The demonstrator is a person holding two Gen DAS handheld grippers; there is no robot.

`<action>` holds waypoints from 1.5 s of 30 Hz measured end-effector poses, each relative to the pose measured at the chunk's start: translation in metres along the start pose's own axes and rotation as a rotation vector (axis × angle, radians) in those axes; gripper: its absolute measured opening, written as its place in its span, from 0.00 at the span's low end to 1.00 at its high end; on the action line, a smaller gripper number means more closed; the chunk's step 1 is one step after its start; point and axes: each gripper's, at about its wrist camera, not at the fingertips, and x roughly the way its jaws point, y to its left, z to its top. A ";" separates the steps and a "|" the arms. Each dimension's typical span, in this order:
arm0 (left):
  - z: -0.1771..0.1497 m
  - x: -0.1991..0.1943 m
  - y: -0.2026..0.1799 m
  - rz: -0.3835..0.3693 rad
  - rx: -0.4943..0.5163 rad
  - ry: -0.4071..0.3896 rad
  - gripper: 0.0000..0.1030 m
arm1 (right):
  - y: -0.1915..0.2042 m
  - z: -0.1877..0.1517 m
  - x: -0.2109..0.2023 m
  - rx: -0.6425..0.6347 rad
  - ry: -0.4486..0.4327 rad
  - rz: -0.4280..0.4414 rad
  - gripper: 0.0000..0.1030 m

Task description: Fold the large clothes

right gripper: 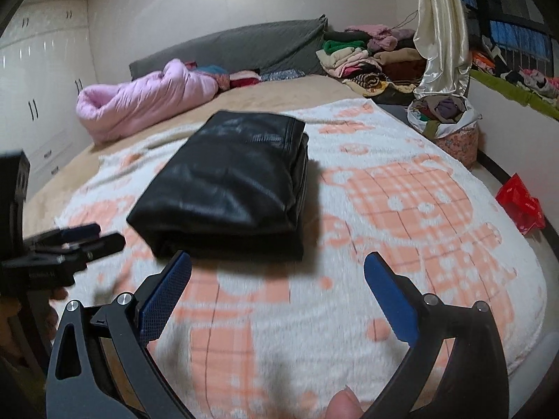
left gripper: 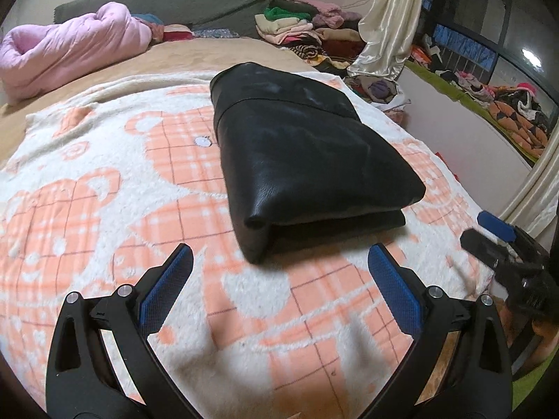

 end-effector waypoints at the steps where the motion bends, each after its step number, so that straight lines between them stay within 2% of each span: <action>1: -0.001 -0.002 0.002 -0.003 -0.008 -0.002 0.91 | 0.001 -0.002 0.000 -0.003 0.005 -0.002 0.96; 11: -0.006 -0.013 0.002 0.030 -0.011 -0.002 0.91 | -0.003 -0.008 0.000 0.014 0.022 -0.024 0.96; 45: -0.008 -0.017 -0.002 0.028 -0.001 0.001 0.91 | -0.002 -0.008 0.001 0.014 0.026 -0.025 0.96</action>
